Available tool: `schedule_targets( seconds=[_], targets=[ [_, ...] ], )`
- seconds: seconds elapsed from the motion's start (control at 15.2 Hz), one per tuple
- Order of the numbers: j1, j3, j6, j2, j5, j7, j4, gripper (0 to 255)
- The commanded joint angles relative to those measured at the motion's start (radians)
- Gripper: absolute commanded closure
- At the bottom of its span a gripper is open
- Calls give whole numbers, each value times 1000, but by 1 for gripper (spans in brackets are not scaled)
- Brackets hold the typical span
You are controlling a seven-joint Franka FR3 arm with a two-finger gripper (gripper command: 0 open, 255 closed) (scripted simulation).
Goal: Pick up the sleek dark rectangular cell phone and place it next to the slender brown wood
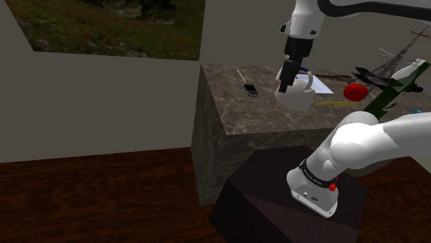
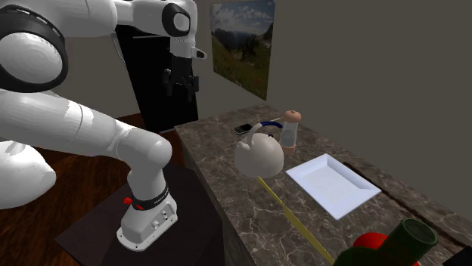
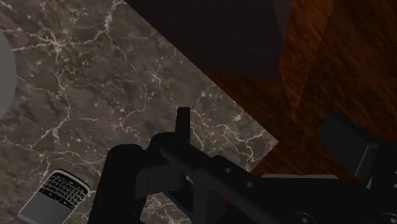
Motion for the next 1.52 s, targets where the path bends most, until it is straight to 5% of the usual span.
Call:
schedule_targets(
  seconds=[0.0,0.73,1.45],
  targets=[
    [0,0,0,0,0,0,0,0],
    [-108,-54,367,273,-47,61,-11,0],
    [-196,-129,660,592,-58,116,101,0]
  ],
)
